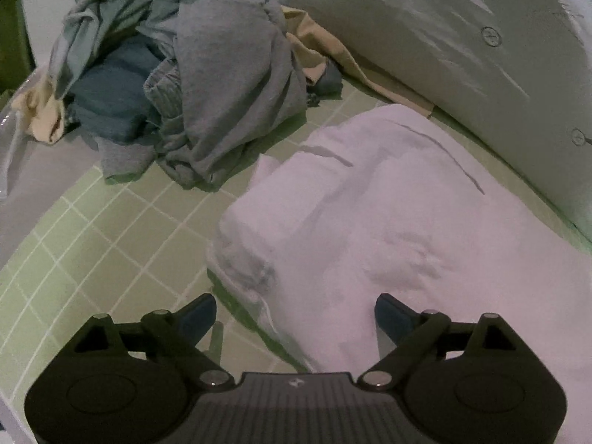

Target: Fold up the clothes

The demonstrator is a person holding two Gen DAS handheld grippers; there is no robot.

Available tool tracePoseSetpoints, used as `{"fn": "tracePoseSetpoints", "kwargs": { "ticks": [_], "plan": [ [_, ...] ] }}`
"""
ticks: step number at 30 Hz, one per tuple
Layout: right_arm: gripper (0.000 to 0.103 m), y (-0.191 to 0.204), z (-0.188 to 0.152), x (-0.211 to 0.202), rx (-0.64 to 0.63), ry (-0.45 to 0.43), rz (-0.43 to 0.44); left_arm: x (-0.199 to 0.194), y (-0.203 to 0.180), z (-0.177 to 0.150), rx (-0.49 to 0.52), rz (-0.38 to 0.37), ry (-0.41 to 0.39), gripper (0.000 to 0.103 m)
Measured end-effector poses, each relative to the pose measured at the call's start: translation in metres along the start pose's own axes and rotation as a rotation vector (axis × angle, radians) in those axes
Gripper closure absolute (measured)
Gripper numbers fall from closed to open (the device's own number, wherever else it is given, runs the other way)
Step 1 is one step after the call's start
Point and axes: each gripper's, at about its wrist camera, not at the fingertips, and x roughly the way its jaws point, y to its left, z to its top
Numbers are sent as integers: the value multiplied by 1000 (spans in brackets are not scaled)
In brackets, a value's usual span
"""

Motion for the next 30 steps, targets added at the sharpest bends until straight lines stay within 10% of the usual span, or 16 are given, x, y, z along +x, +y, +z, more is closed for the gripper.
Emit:
{"fn": "tracePoseSetpoints", "kwargs": {
  "ticks": [20, 25, 30],
  "plan": [
    [0, 18, -23, 19, 19, 99, -78, 29, 11, 13, -29, -67, 12, 10],
    [0, 17, -20, 18, 13, 115, -62, 21, 18, 19, -93, -54, -20, 59],
    [0, 7, -17, 14, 1, 111, -19, 0, 9, 30, -94, -77, -65, 74]
  ]
}}
